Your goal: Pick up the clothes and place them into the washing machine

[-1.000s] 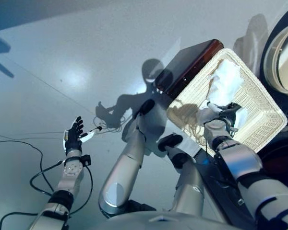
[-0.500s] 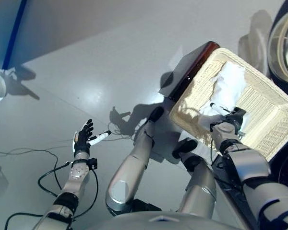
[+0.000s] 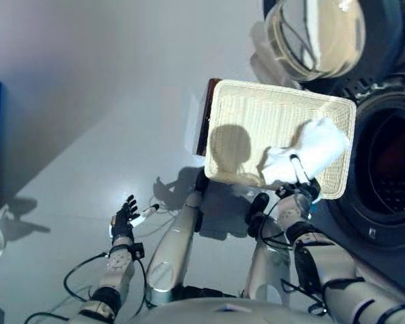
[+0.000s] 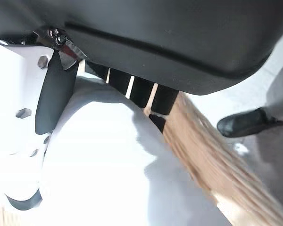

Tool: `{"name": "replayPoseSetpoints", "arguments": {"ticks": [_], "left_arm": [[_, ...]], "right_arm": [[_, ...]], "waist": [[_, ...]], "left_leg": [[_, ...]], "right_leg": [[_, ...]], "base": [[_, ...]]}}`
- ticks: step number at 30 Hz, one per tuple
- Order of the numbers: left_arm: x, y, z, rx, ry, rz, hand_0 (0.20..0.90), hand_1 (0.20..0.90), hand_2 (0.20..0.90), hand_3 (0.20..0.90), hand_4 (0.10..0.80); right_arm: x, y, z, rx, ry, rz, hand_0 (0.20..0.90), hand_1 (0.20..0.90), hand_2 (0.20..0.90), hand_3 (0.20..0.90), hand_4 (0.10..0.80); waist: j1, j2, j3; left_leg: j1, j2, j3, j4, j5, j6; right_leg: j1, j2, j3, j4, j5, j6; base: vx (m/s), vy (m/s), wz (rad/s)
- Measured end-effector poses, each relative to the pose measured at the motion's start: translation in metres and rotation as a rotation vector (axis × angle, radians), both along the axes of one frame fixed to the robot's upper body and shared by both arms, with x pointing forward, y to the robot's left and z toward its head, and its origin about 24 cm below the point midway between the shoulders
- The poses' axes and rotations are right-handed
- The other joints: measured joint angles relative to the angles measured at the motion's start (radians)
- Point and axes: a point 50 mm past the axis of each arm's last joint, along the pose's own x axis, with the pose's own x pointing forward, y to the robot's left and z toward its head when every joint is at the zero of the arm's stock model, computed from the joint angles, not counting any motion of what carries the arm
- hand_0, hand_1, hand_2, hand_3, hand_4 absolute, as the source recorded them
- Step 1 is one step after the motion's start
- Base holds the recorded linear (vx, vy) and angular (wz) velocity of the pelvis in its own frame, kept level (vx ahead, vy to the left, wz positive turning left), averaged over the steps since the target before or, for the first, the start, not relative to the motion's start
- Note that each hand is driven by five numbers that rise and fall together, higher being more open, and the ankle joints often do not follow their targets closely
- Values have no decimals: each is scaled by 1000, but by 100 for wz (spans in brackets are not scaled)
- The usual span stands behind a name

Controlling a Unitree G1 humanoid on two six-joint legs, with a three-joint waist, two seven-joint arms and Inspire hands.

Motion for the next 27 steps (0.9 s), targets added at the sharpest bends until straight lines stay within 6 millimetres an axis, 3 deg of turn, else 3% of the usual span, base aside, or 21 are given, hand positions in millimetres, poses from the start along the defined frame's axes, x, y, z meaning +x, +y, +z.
{"name": "replayPoseSetpoints", "arguments": {"ticks": [5,8,11,17,22,27], "left_arm": [[-9,-2,-8,-34,46,20,900,900,900,900,800],[-13,-1,-11,-37,66,27,900,900,900,900,800],[-22,-4,-17,-44,97,26,900,900,900,900,800],[-32,-6,-22,-48,135,1,900,900,900,900,800],[-44,-5,-26,-49,161,-1,900,900,900,900,800],[-54,-13,-29,-58,173,-43,900,900,900,900,800]], "right_arm": [[3,-6,6,-11,-47,-2,200,200,200,200,300],[1,-6,2,8,-37,-14,200,200,200,200,300],[-2,-8,0,14,-26,-29,200,200,200,200,300],[-9,-19,2,41,-55,-144,200,200,200,200,300],[-6,-25,9,29,-64,-173,200,200,200,200,300],[13,-34,40,16,-91,-241,200,200,200,200,300]], "waist": [[-20,34,-14],[-26,38,-17],[-33,41,-27],[-59,38,-37],[-74,44,-54],[-68,88,-90]], "left_leg": [[0,2,46,109,-61,17],[-28,7,40,295,-185,10],[-48,12,15,415,-254,2],[-66,22,-5,451,-269,-24],[-68,21,-8,430,-263,-30],[-85,17,33,314,-220,-21]], "right_leg": [[-3,11,61,47,-12,0],[-21,20,100,171,-76,2],[-31,40,119,255,-119,-2],[-68,70,124,296,-124,-31],[-98,84,142,291,-112,-46],[-149,75,166,218,-62,-38]], "base": [[22,-26,-31],[116,-54,-33],[72,-34,-28],[41,8,-17],[-37,62,-20],[-30,66,-7]]}}
